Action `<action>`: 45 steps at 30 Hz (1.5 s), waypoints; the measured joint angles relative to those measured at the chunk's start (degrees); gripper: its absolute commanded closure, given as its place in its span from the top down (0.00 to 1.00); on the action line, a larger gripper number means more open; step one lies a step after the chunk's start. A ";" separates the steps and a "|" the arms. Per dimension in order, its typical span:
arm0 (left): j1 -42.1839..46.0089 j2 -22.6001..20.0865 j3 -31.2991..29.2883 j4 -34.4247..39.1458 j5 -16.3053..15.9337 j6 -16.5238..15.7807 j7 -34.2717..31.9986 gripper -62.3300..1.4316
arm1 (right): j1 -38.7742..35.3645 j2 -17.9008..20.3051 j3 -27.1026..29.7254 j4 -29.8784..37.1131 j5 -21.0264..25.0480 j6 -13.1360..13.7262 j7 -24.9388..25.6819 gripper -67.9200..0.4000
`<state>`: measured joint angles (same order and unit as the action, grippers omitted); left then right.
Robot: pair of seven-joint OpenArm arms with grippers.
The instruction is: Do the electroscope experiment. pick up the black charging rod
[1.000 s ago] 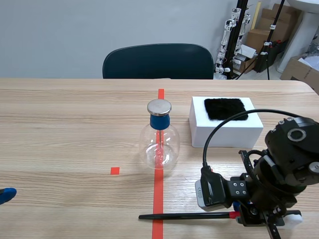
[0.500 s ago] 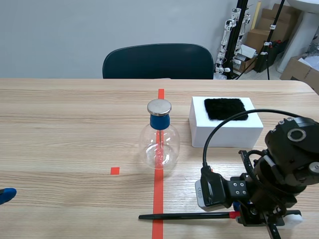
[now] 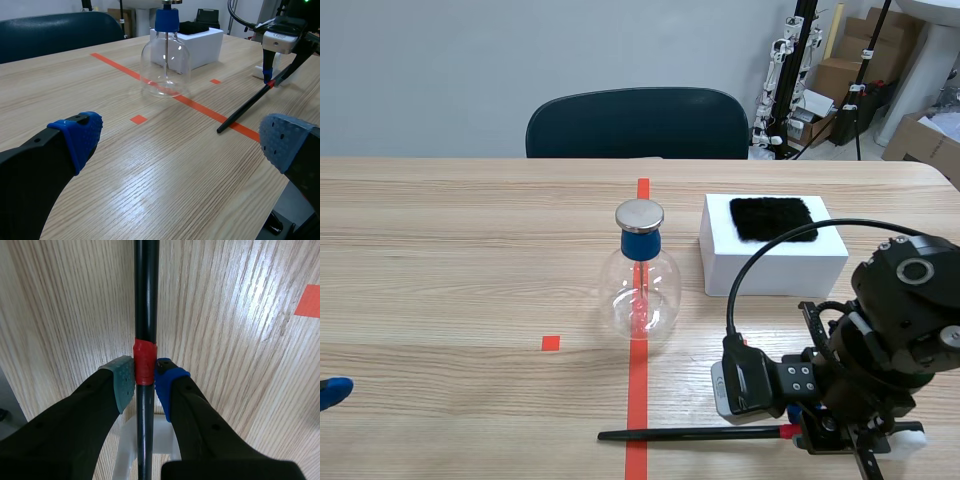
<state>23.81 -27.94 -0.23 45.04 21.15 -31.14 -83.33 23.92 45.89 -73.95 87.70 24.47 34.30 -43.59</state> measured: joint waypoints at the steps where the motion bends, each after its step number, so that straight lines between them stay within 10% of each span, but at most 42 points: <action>1: 0.00 0.00 0.00 0.00 0.00 0.00 0.00 1.00 | 0.00 0.00 0.00 0.00 0.00 0.00 0.00 0.01; 8: 0.00 0.00 0.00 0.00 0.00 0.00 0.00 1.00 | 0.00 0.00 0.00 0.00 0.00 -0.02 -0.02 0.05; 15: 0.00 0.00 0.00 0.00 0.00 0.00 0.00 1.00 | -0.02 0.00 0.00 0.00 -0.46 -0.04 -0.22 0.62; 19: 0.00 0.00 0.00 0.00 0.00 0.00 0.00 1.00 | -0.02 0.00 0.00 0.00 -0.46 -0.04 -0.20 0.77; 45: 0.00 0.00 0.00 0.00 0.00 0.00 0.00 1.00 | -0.02 -1.14 0.00 0.00 1.18 -0.02 -2.45 0.73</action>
<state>23.81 -27.94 -0.23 45.04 21.15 -31.14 -83.33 23.90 44.75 -73.95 87.70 25.65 34.28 -46.04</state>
